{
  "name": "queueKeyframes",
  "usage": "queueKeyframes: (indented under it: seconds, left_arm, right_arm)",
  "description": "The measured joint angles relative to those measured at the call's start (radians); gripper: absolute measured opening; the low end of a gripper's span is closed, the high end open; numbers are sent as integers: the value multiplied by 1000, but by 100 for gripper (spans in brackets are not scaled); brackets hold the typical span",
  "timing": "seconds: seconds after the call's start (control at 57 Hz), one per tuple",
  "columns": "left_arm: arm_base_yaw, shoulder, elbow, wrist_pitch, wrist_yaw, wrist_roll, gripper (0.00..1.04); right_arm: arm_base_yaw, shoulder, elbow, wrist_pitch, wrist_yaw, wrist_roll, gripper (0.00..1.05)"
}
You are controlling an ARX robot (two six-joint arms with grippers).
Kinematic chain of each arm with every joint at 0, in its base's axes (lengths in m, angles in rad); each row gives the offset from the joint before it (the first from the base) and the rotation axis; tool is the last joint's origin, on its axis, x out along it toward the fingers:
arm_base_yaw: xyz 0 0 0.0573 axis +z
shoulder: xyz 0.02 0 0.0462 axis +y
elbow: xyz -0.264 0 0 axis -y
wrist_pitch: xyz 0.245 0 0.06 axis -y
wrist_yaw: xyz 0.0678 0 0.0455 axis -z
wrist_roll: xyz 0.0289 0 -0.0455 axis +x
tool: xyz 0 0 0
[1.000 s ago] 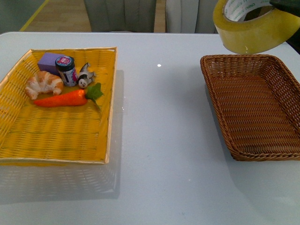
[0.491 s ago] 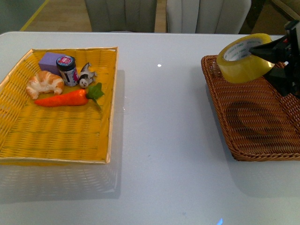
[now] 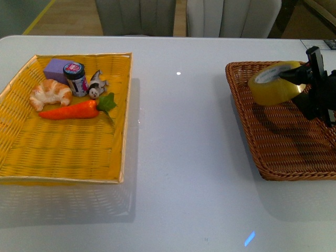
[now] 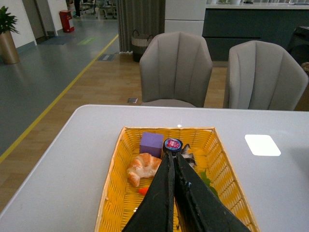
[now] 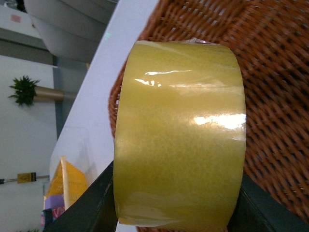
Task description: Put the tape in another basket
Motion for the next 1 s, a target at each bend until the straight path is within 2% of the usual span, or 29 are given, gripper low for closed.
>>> queueKeyframes:
  seconds: [0.123, 0.193, 0.281, 0.491, 0.684, 0.842, 0.965, 1.0]
  left_arm:
    - [0, -30, -37, 21, 2, 0, 2]
    - [0, -73, -46, -24, 2, 1, 2]
    - [0, -140, -46, -82, 2, 1, 2]
    - [0, -249, -46, -185, 2, 1, 2]
    - [0, -337, -47, -269, 2, 1, 2]
    - [0, -395, -47, -326, 2, 1, 2]
    - [0, -438, -47, -369, 2, 1, 2]
    - [0, -449, -47, -380, 2, 1, 2]
  right_arm:
    - [-6, 19, 0, -8, 4, -2, 48]
    - [-12, 19, 0, -15, 5, -6, 48]
    - [-19, 14, -15, -12, 6, -11, 65]
    - [-72, -71, -115, 9, -11, -24, 97]
    - [-169, -274, -254, 60, -80, -31, 96]
    - [-240, -492, -394, 43, -145, -64, 96]
    - [-293, -745, -538, -6, -180, -186, 95]
    - [-296, -826, -601, 56, -121, -278, 89]
